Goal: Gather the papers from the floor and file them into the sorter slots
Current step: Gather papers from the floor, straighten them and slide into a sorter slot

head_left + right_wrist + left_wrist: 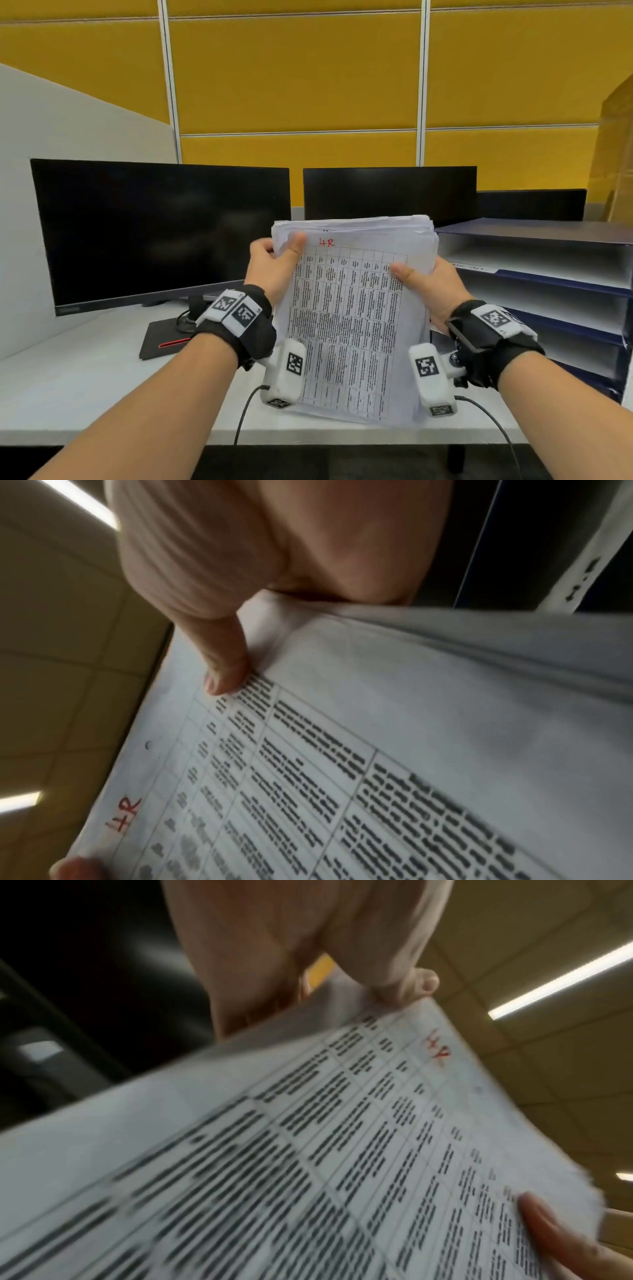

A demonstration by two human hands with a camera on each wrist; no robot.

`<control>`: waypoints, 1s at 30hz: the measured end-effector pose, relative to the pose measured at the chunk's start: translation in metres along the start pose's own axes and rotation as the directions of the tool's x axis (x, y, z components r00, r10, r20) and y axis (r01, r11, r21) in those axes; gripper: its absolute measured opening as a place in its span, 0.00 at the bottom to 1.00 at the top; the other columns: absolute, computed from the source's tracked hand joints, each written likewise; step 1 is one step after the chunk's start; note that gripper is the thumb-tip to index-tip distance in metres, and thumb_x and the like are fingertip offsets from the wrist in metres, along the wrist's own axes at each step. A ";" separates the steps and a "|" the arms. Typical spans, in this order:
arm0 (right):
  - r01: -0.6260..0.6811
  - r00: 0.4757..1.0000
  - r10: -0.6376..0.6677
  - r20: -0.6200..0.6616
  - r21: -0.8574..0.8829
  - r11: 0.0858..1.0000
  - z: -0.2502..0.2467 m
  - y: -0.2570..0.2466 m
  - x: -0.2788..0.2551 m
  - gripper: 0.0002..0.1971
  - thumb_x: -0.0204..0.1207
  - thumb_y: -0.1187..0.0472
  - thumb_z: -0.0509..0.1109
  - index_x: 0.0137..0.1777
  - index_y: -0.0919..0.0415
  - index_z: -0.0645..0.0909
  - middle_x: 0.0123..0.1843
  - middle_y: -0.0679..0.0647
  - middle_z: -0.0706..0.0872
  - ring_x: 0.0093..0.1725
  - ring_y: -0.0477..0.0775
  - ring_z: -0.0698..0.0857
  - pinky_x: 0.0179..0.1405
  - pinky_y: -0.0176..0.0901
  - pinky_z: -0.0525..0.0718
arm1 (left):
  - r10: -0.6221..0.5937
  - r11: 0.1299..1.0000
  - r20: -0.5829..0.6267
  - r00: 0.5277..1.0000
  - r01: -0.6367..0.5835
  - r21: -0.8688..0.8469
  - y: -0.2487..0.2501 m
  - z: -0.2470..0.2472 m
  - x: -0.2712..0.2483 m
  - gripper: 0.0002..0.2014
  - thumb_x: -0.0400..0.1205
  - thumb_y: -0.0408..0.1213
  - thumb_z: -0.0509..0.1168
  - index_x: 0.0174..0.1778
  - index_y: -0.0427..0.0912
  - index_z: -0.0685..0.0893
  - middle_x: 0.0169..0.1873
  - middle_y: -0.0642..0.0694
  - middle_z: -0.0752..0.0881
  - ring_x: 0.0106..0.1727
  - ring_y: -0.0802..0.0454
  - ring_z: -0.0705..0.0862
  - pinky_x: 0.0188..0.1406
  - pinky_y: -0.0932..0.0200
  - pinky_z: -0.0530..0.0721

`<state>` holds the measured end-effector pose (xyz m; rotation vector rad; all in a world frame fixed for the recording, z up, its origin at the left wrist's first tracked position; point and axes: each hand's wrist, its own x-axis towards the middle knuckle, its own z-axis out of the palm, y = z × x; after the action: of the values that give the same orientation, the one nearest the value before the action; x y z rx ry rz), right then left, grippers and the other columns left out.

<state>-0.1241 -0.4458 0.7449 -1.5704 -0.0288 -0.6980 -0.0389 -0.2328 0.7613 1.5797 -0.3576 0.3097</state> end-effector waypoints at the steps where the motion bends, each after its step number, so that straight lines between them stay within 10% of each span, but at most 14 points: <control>1: 0.005 1.000 -0.006 -0.016 -0.017 1.000 0.002 -0.001 -0.001 0.24 0.65 0.57 0.78 0.62 0.58 0.80 0.57 0.58 0.88 0.58 0.60 0.86 0.62 0.66 0.82 | -0.023 0.999 0.050 0.998 0.022 0.025 -0.005 0.001 -0.001 0.33 0.70 0.68 0.69 0.59 0.45 0.78 0.52 0.45 0.89 0.50 0.48 0.89 0.53 0.44 0.88; 9: 0.135 0.973 -0.141 -0.184 -0.045 0.990 0.019 -0.009 -0.001 0.14 0.74 0.65 0.74 0.57 0.52 0.79 0.55 0.52 0.87 0.54 0.53 0.86 0.53 0.48 0.86 | 0.182 0.979 -0.109 0.977 -0.170 0.110 0.008 0.016 -0.007 0.14 0.80 0.54 0.65 0.54 0.50 0.79 0.48 0.52 0.86 0.51 0.50 0.87 0.54 0.45 0.85; 13: 0.012 0.995 -0.018 -0.100 -0.059 0.998 0.010 0.001 -0.001 0.22 0.72 0.65 0.75 0.65 0.59 0.76 0.58 0.55 0.86 0.58 0.57 0.85 0.60 0.56 0.84 | -0.017 1.000 0.113 0.993 0.016 0.002 -0.015 0.002 -0.009 0.36 0.69 0.66 0.70 0.65 0.45 0.76 0.53 0.47 0.88 0.53 0.47 0.89 0.53 0.45 0.88; 16: 0.020 0.999 -0.024 -0.046 -0.074 0.997 0.014 0.002 -0.003 0.20 0.72 0.68 0.73 0.63 0.58 0.76 0.57 0.56 0.85 0.57 0.56 0.85 0.60 0.56 0.83 | -0.050 0.999 0.237 0.970 0.047 0.018 -0.009 0.008 -0.018 0.29 0.73 0.64 0.67 0.59 0.43 0.81 0.51 0.44 0.90 0.51 0.47 0.90 0.52 0.47 0.88; 21: 0.045 0.969 -0.062 -0.238 -0.078 0.996 0.006 0.005 -0.001 0.17 0.73 0.73 0.65 0.60 0.59 0.75 0.55 0.61 0.84 0.52 0.60 0.84 0.47 0.49 0.85 | 0.020 0.997 0.192 0.981 -0.033 0.064 0.003 0.009 -0.014 0.25 0.79 0.62 0.62 0.52 0.42 0.85 0.50 0.43 0.90 0.51 0.47 0.89 0.55 0.45 0.87; 27: 0.181 0.972 -0.207 -0.113 -0.207 0.961 0.013 0.002 -0.010 0.17 0.77 0.73 0.64 0.59 0.53 0.73 0.50 0.50 0.83 0.51 0.52 0.84 0.51 0.46 0.86 | 0.040 0.998 0.070 0.997 -0.044 0.046 -0.014 0.011 -0.004 0.51 0.60 0.86 0.50 0.58 0.44 0.83 0.50 0.45 0.89 0.51 0.46 0.89 0.55 0.39 0.86; 30: 0.295 0.934 -0.334 -0.128 -0.253 0.921 0.023 -0.009 -0.009 0.18 0.78 0.72 0.63 0.65 0.55 0.74 0.55 0.52 0.83 0.54 0.52 0.84 0.53 0.44 0.85 | 0.095 0.995 -0.046 0.994 -0.095 0.003 0.009 0.016 -0.013 0.39 0.74 0.76 0.51 0.57 0.41 0.77 0.49 0.44 0.86 0.51 0.46 0.86 0.56 0.41 0.85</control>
<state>-0.1256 -0.4198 0.7503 -1.7418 -0.0803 -1.1213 -0.0546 -0.2489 0.7641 1.5568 -0.3980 0.4188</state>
